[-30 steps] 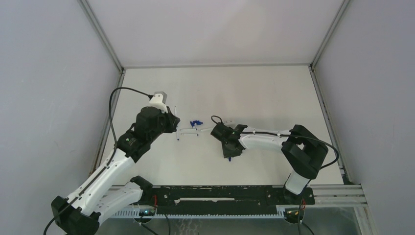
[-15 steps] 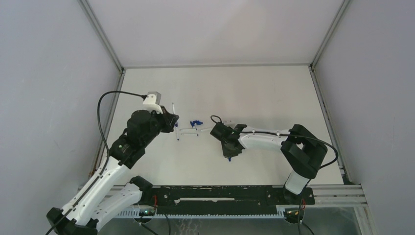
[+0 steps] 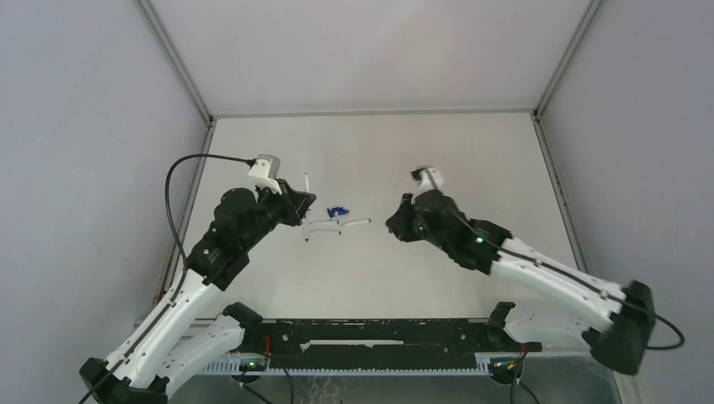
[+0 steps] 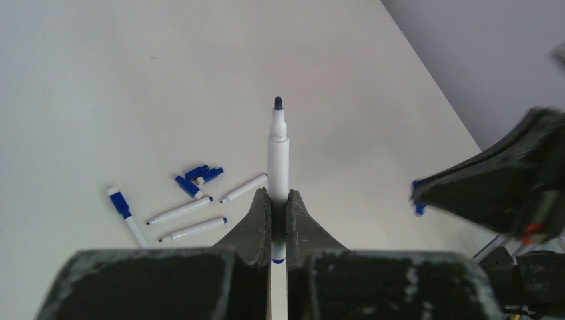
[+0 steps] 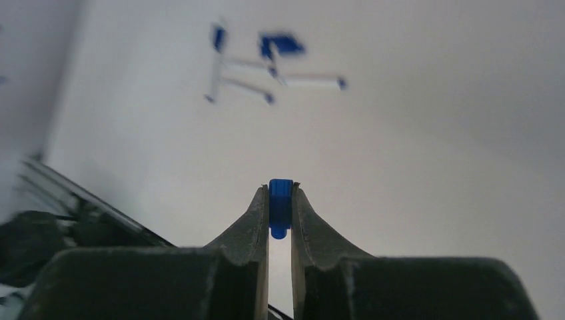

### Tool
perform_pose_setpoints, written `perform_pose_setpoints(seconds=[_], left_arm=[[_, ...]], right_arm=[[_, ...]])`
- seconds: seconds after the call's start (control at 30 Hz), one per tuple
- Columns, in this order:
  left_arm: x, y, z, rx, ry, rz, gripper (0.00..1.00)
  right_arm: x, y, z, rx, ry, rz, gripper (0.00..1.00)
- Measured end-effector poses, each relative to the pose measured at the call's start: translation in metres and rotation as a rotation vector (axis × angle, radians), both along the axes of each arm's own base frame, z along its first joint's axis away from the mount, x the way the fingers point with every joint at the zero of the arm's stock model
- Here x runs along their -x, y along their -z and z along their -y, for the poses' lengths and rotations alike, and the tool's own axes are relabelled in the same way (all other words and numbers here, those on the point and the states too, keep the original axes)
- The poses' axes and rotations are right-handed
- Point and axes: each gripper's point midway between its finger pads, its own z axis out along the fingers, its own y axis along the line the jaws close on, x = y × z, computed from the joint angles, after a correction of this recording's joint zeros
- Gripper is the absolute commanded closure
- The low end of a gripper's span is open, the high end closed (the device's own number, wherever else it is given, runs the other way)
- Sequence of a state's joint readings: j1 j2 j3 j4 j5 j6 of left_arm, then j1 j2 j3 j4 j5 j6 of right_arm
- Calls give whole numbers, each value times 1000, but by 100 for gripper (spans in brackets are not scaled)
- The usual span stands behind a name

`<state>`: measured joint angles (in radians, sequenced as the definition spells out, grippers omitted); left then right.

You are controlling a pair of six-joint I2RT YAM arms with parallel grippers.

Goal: Insert the pens into the pen caps
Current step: Insert the pen cap onto the pen.

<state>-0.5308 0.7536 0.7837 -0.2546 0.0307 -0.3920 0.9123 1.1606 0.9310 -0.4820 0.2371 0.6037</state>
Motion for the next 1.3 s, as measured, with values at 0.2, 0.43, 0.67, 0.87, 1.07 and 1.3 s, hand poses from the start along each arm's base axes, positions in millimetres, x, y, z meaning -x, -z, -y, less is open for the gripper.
perform_pose_setpoints(seconds=[0.2,0.43,0.67,0.87,1.07,1.3], left_arm=[[0,1,16,-24,84,-5,100],[30,-2,69,-31,321,35,100],[52,-17,107,25,484,86,100],[70,-38,134,71,612,129,100],[88,-45,152,89,704,140,100],[100,-44,165,89,775,126,100]], right_arm=[[-15,-96,31,-356,86,339,100],[-28,-135,59,-486,124,462,100],[-9,-162,50,-598,-17,528,100],[5,-189,39,-681,-126,599,100],[10,-209,35,-732,-170,657,100],[14,-224,31,-775,-196,704,100]])
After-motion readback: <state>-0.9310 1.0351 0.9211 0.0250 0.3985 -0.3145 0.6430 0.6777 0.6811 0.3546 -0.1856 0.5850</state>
